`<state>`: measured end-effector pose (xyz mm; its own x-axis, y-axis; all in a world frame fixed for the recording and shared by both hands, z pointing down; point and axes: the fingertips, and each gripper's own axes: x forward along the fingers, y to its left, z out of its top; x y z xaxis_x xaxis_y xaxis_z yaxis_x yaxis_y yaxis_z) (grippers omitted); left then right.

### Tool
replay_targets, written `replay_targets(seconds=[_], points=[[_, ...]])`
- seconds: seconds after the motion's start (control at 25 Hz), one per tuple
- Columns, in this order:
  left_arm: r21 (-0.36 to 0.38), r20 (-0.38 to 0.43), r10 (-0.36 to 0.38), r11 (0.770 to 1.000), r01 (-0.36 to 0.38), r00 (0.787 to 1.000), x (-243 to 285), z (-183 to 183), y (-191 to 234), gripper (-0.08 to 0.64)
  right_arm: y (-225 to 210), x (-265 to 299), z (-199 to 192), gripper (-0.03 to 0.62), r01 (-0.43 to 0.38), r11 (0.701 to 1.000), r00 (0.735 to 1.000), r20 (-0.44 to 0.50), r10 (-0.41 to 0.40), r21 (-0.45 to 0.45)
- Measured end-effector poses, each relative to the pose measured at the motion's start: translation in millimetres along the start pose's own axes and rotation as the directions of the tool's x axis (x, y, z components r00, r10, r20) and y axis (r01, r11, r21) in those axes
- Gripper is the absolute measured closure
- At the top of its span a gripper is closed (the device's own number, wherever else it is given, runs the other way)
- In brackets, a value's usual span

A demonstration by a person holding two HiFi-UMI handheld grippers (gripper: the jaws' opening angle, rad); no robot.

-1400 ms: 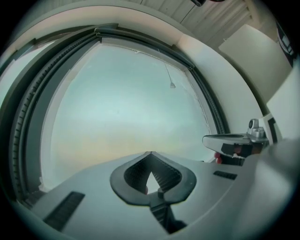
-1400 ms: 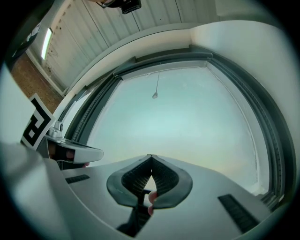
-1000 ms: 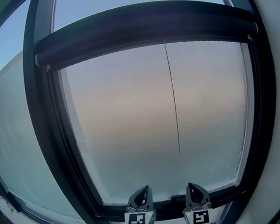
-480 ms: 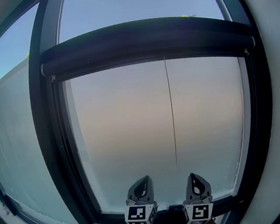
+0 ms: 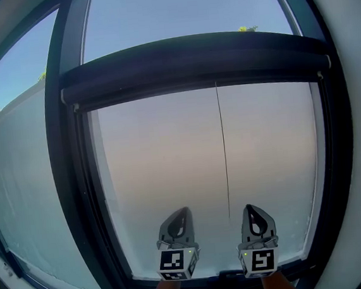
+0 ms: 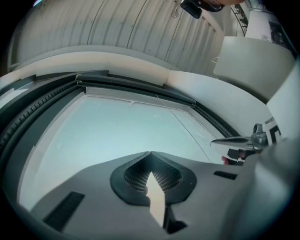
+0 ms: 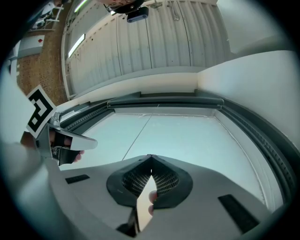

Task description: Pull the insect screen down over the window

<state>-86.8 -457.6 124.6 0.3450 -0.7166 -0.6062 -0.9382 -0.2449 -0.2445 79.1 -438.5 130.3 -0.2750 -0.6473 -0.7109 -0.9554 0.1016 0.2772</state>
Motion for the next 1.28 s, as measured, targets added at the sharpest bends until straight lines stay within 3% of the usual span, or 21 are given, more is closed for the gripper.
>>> replay_targets(seconds=[0.12,0.28,0.36,0.56,0.84,1.0,1.28], points=[[-0.01,0.049,0.013,1.0,-0.012,0.999,7.2,22.6,12.6,0.558,5.3,12.0,17.1,0.589,-0.028,0.999,0.999,0.038,0.029,-0.014],[0.028,0.096,0.015,0.999,-0.017,0.995,22.7,52.7,23.3,0.557,3.6,32.6,45.6,0.589,-0.047,0.996,0.994,0.098,0.054,-0.07],[0.062,0.119,0.005,0.998,-0.012,0.993,28.8,68.2,23.0,0.558,1.8,43.4,59.4,0.589,-0.055,0.992,0.988,0.139,0.071,-0.117],[0.159,0.172,-0.039,0.987,0.011,0.984,38.9,102.9,7.5,0.557,0.9,66.3,75.3,0.589,-0.067,0.978,0.986,0.134,0.095,-0.197],[0.118,0.182,-0.065,0.992,0.044,0.981,66.1,129.3,1.1,0.557,-13.9,93.5,90.4,0.589,-0.064,0.981,0.99,0.114,0.086,-0.185],[0.112,0.161,-0.068,0.992,0.05,0.985,83.1,130.4,5.4,0.557,-26.2,111.5,99.0,0.589,-0.054,0.959,0.994,0.072,0.077,-0.278],[0.313,0.136,-0.042,0.95,-0.003,0.99,110.9,147.6,13.5,0.557,-45.8,143.6,121.2,0.589,-0.048,0.875,0.997,0.025,0.069,-0.482]])
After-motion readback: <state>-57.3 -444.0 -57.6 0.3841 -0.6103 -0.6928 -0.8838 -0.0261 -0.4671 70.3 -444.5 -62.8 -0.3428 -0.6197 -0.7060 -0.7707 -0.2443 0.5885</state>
